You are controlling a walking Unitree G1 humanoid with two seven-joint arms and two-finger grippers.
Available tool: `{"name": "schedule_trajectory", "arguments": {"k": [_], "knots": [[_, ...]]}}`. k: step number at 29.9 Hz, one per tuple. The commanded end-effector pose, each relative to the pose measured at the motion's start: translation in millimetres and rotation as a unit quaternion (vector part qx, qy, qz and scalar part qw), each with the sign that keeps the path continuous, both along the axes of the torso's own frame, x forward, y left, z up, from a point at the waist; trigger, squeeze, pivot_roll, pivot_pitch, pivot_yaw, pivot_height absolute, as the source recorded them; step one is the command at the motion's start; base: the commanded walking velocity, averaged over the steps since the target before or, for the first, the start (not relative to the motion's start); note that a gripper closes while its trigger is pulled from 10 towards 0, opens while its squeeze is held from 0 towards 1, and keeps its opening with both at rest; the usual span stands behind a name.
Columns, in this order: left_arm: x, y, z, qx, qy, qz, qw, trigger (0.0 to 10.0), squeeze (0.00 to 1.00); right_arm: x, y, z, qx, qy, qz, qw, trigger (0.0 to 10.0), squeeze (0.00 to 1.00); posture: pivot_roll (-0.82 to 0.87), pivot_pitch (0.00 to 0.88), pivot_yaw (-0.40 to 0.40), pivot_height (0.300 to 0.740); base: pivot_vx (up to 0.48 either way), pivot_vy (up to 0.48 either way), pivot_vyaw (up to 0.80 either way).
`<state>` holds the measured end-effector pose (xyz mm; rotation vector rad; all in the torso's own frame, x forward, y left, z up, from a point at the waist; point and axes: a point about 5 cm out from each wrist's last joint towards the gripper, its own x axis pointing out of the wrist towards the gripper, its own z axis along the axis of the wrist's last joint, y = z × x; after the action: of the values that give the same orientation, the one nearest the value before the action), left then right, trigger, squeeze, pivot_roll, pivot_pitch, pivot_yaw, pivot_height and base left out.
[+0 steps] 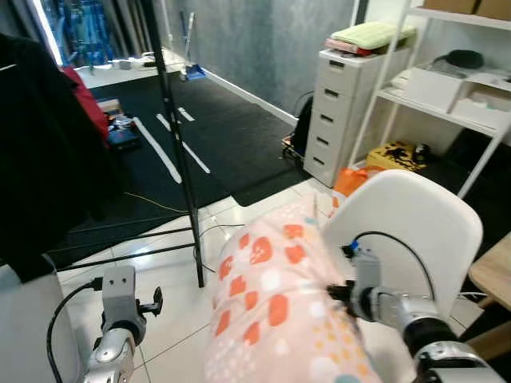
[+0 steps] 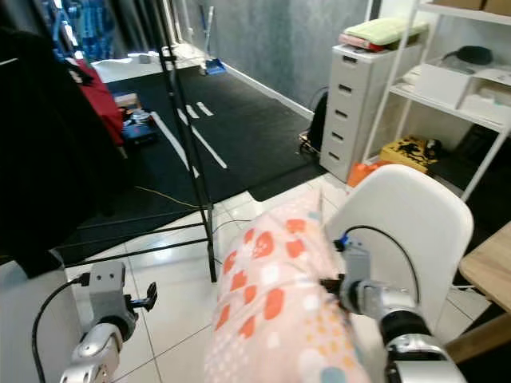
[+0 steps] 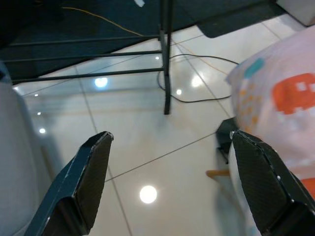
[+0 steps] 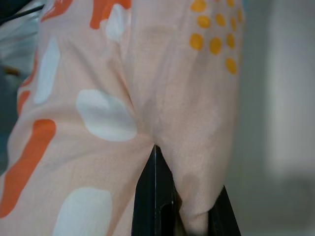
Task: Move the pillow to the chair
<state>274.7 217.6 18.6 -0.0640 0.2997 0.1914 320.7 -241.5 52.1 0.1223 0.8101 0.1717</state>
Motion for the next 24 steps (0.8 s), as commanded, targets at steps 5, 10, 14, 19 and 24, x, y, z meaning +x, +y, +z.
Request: {"name": "schedule_trajectory", "arguments": {"k": [5, 10, 14, 19, 24], "knots": [[-2.3, 1.9, -3, 0.002, 0.004, 0.001, 1.000, 10.0, 0.00, 2.9, -20.2, 12, -0.031, -0.007, -0.012, 0.999, 10.0, 0.00, -0.21, 0.000, -0.003, 0.740, 0.000, 0.000, -0.66], [-4.3, 2.0, -4, 0.003, 0.004, 0.003, 1.000, 10.0, 0.00, 1.0, -27.0, 14, -0.040, -0.004, -0.001, 0.999, 10.0, 0.00, -0.21, 0.000, -0.004, 0.740, 0.000, 0.000, -0.66], [-5.5, 2.9, -4, 0.005, 0.004, 0.005, 1.000, 10.0, 0.00, -5.7, -25.9, 8, -0.042, 0.019, 0.045, 0.998, 10.0, 0.00, -0.21, 0.000, -0.003, 0.740, 0.000, 0.000, -0.66], [-5.6, 3.2, -4, 0.005, 0.004, 0.004, 1.000, 10.0, 0.00, -11.0, -28.8, 3, -0.059, 0.037, 0.067, 0.995, 10.0, 0.00, -0.21, 0.000, -0.003, 0.740, 0.000, 0.000, -0.65], [-6.3, 2.9, -4, 0.005, 0.004, 0.003, 1.000, 10.0, 0.00, -13.3, -35.6, 2, -0.082, 0.043, 0.064, 0.994, 10.0, 0.00, -0.20, 0.000, -0.002, 0.740, 0.000, 0.000, -0.64]]}}
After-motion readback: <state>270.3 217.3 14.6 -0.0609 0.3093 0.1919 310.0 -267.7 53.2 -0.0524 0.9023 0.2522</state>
